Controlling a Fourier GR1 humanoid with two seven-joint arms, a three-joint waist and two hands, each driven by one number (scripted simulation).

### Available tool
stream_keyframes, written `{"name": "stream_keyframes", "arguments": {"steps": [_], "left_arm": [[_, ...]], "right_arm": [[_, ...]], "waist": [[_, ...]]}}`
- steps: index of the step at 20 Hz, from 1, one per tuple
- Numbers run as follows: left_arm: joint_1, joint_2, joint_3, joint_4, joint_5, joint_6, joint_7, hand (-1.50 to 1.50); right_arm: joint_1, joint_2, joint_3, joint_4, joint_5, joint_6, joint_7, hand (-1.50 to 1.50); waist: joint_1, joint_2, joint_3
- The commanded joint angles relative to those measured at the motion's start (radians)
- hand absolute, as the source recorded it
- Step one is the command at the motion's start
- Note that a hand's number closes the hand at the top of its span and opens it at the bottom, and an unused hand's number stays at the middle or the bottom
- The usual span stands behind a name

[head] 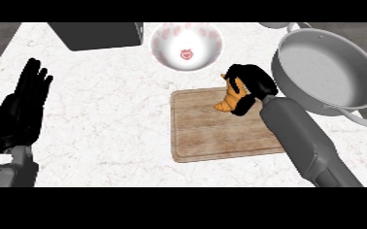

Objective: Pick the croissant from the cutting board and place it in the pot

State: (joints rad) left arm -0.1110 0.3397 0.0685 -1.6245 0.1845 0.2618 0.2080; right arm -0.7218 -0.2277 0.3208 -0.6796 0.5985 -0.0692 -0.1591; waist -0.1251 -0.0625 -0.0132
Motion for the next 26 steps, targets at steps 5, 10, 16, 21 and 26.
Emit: {"name": "stream_keyframes", "arguments": {"steps": [5,10,16,21,26], "left_arm": [[0.005,-0.006,0.01,-0.017,-0.01,0.027,0.009,0.0],[0.03,0.008,0.022,-0.039,0.022,-0.017,0.004,0.0],[0.0,-0.012,-0.007,-0.047,0.008,-0.027,-0.003,0.0],[-0.014,0.008,0.019,-0.039,0.034,-0.093,-0.01,0.0],[-0.098,-0.008,0.002,-0.02,-0.013,-0.07,0.038,0.0]], "right_arm": [[0.035,-0.029,-0.121,-0.341,-0.013,-0.262,0.236,1.5],[0.129,-0.131,-0.177,-0.615,-0.009,-0.259,0.401,1.5],[0.381,-0.279,-0.281,-0.971,-0.057,-0.178,0.547,1.5],[0.507,-0.324,-0.404,-1.185,-0.125,-0.107,0.636,1.5],[0.473,-0.37,-0.576,-0.96,-0.242,-0.059,0.462,1.5]], "waist": [[-0.018,0.006,0.009],[0.004,0.019,0.009],[0.067,0.048,0.012],[0.106,0.057,0.013],[0.121,0.063,0.014]]}}
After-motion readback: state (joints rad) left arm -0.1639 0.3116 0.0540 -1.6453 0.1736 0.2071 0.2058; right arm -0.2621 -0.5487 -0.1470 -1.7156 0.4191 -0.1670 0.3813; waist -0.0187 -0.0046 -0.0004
